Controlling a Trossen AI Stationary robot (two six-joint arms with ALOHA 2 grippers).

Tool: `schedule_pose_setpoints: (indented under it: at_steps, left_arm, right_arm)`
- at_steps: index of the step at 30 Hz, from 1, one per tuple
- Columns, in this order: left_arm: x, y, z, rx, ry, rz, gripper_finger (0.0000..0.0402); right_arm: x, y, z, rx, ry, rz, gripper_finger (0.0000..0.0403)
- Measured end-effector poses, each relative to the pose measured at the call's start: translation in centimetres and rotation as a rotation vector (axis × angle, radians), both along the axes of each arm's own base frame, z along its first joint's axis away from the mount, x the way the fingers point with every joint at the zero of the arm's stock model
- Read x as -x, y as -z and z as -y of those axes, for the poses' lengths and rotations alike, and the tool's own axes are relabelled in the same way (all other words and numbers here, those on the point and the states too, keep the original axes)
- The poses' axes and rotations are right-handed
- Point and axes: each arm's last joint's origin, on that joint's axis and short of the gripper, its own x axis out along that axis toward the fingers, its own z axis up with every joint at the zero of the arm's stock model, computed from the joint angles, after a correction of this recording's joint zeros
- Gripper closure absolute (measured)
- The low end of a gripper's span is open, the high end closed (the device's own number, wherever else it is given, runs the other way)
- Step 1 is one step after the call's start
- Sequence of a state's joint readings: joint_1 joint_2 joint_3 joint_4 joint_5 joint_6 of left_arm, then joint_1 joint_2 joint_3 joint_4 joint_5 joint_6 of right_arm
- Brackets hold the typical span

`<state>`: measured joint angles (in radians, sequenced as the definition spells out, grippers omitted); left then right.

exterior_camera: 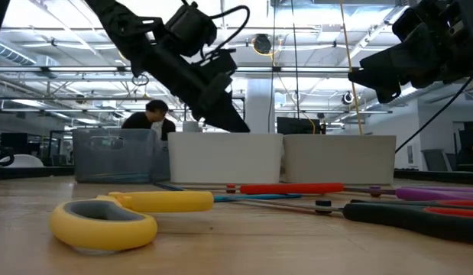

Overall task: Pick & Place Paint Supplies
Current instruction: Put the gray paint bottle into the white bin, then put the blue paint brush into the black bin

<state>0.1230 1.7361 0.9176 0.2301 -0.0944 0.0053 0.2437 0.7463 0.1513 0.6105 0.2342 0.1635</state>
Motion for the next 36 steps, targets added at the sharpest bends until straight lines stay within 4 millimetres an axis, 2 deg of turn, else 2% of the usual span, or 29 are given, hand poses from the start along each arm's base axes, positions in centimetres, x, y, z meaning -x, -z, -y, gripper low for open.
schedule_pose_setpoints:
  at_steps: [7,15,21,29,36]
  left_arm:
    - [-0.2,0.4,0.0,0.01,-0.006,-0.003,0.0274]
    - [-0.1,0.4,0.3,0.009,0.002,-0.01,0.0192]
    - [0.0,-0.1,0.5,-0.026,0.029,-0.005,0.016]
    - [1.4,-3.8,0.7,-0.048,0.031,0.065,0.0152]
    - [4.4,-9.0,1.7,-0.06,0.052,0.16,0.0151]
  right_arm:
    - [0.0,0.0,0.0,0.0,0.0,0.0,0.0232]
    - [0.0,0.0,0.0,0.0,0.0,0.0,0.0232]
    - [0.0,0.0,0.0,0.0,0.0,-0.001,0.0232]
    - [0.0,0.0,0.0,-0.001,0.0,0.003,0.0232]
    - [0.0,0.0,0.0,0.0,0.0,-0.001,0.0232]
